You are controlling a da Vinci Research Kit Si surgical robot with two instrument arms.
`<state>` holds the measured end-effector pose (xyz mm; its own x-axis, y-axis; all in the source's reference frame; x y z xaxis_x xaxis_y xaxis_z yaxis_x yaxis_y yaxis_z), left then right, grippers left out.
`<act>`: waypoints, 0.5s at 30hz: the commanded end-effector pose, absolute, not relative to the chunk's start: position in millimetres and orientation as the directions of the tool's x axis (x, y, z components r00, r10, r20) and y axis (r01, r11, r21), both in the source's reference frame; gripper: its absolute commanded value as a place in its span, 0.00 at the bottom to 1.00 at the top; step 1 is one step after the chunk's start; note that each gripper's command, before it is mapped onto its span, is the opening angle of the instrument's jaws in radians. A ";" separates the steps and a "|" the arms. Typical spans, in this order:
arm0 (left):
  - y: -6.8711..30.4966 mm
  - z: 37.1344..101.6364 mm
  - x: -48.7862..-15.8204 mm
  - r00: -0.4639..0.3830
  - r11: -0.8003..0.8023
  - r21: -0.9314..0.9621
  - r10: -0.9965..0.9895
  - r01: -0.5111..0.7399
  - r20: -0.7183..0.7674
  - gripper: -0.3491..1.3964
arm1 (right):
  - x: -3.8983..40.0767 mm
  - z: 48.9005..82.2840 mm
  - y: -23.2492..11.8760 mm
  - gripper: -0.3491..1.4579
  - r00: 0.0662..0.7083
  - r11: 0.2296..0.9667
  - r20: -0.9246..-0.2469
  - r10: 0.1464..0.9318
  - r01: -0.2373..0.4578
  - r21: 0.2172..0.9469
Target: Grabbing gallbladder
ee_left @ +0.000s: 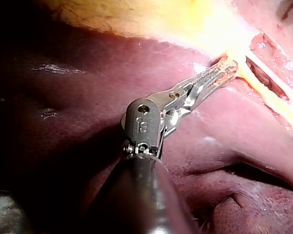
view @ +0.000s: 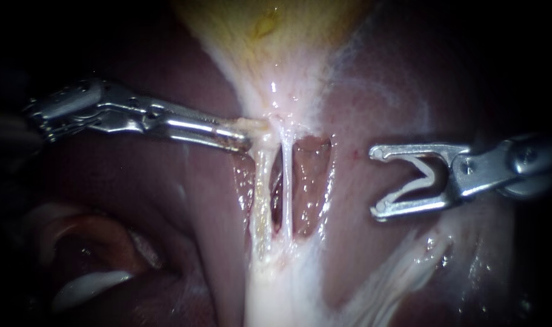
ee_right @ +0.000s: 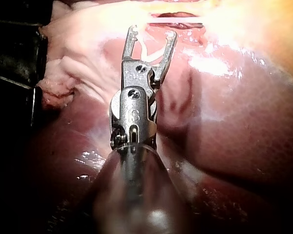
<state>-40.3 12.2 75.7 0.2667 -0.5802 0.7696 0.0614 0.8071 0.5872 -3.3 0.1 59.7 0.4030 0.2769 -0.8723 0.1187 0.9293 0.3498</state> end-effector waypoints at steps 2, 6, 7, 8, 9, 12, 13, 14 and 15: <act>12.2 75.5 -39.9 0.271 0.806 0.589 -0.580 0.056 0.768 0.00 | -3.3 59.7 0.1 0.43 0.403 0.929 -0.872 0.277 0.119 0.350; 11.9 74.8 -39.1 0.275 0.791 0.609 -0.599 0.057 0.752 0.00 | -3.3 59.7 0.1 0.43 0.403 0.929 -0.872 0.277 0.119 0.350; 11.9 74.5 -38.9 0.277 0.786 0.615 -0.604 0.057 0.747 0.00 | -3.3 59.7 0.1 0.43 0.403 0.929 -0.872 0.277 0.119 0.350; 11.9 74.3 -38.8 0.277 0.786 0.616 -0.605 0.056 0.747 0.00 | -3.3 59.7 0.1 0.43 0.403 0.929 -0.872 0.277 0.119 0.350; 12.0 73.8 -38.6 0.276 0.784 0.618 -0.607 0.055 0.745 0.00 | -3.3 59.7 0.1 0.43 0.403 0.929 -0.872 0.277 0.119 0.350; 12.5 72.6 -37.8 0.275 0.781 0.622 -0.611 0.057 0.742 0.00 | -3.3 59.7 0.1 0.43 0.403 0.929 -0.872 0.277 0.119 0.350; 12.7 72.2 -37.5 0.275 0.780 0.623 -0.613 0.060 0.741 0.00 | -3.3 59.7 0.1 0.43 0.403 0.929 -0.872 0.277 0.119 0.350; 12.9 71.8 -37.2 0.274 0.779 0.624 -0.614 0.061 0.740 0.00 | -3.3 59.7 0.1 0.43 0.403 0.929 -0.872 0.277 0.119 0.350; 13.2 71.4 -36.7 0.274 0.778 0.626 -0.616 0.063 0.738 0.00 | -3.3 59.7 0.1 0.43 0.403 0.929 -0.872 0.277 0.119 0.350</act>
<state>-36.4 13.3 71.0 0.2762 -0.6173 0.7367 0.0650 0.7767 0.6264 -3.3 0.0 59.7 0.4027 0.2769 -0.8725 0.1192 0.9292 0.3499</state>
